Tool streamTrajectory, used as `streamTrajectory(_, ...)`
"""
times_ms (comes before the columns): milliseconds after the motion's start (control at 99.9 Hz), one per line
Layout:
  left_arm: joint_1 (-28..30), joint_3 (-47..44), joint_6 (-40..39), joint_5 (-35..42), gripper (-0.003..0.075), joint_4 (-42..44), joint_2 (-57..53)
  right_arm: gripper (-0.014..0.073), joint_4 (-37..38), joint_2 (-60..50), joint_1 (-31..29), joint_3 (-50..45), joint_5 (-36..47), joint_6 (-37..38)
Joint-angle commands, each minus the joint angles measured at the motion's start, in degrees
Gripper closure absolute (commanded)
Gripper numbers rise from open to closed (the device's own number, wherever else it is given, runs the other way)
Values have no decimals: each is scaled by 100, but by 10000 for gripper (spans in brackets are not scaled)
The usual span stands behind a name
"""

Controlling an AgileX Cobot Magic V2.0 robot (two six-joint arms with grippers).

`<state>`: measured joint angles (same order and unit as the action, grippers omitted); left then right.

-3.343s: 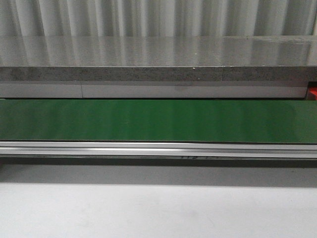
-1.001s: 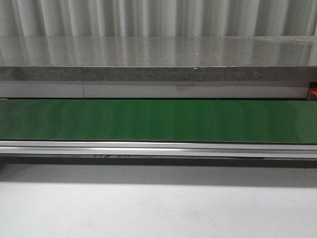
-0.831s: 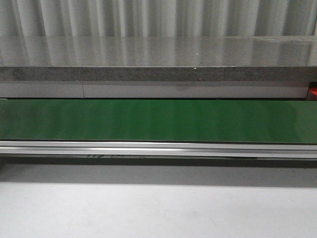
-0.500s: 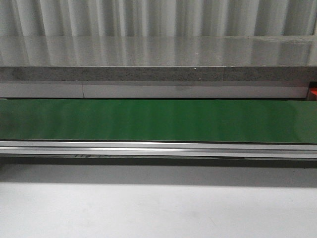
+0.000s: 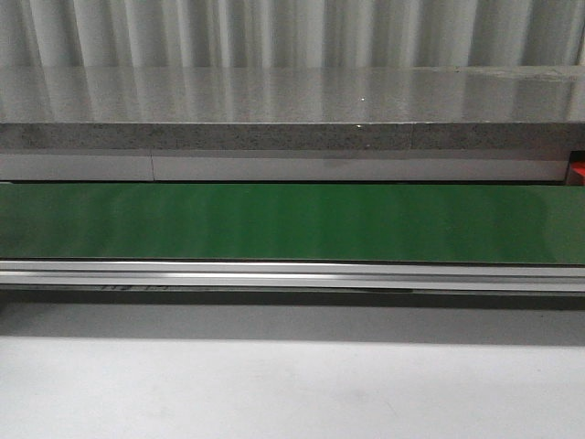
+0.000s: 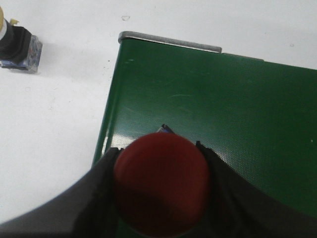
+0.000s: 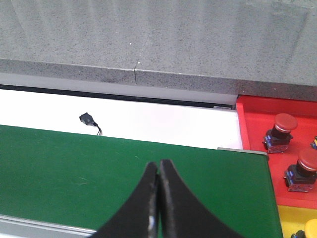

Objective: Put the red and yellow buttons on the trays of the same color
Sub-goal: 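Place the red button on the belt and open the left gripper, then grasp the last yellow button from the cluster with the left gripper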

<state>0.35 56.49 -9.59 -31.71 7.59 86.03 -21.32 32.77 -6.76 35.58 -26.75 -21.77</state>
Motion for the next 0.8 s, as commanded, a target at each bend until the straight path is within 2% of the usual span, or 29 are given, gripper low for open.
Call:
streamTrajectory(0, -38, 135, 92, 312, 570, -85, -195, 662, -61, -2, 21, 159, 380, -31)
streamTrajectory(40, -38, 135, 92, 302, 492, -130, -195, 662, -61, -2, 21, 159, 380, -31)
streamTrajectory(160, -53, 135, 92, 302, 181, -222, -195, 662, -61, -2, 21, 159, 380, -31)
streamTrajectory(230, -53, 135, 92, 279, 80, -311, -195, 662, -61, -2, 21, 159, 380, -31)
streamTrajectory(280, -53, 154, 92, 238, 58, -323, -205, 662, -61, -2, 21, 159, 380, -31)
streamTrajectory(591, -53, 699, 239, -10, 60, -372, -546, 662, -61, -2, 21, 159, 380, -31)
streamTrajectory(791, 363, 1148, 239, 27, 60, -193, -398, 662, -61, -2, 21, 159, 380, -31)
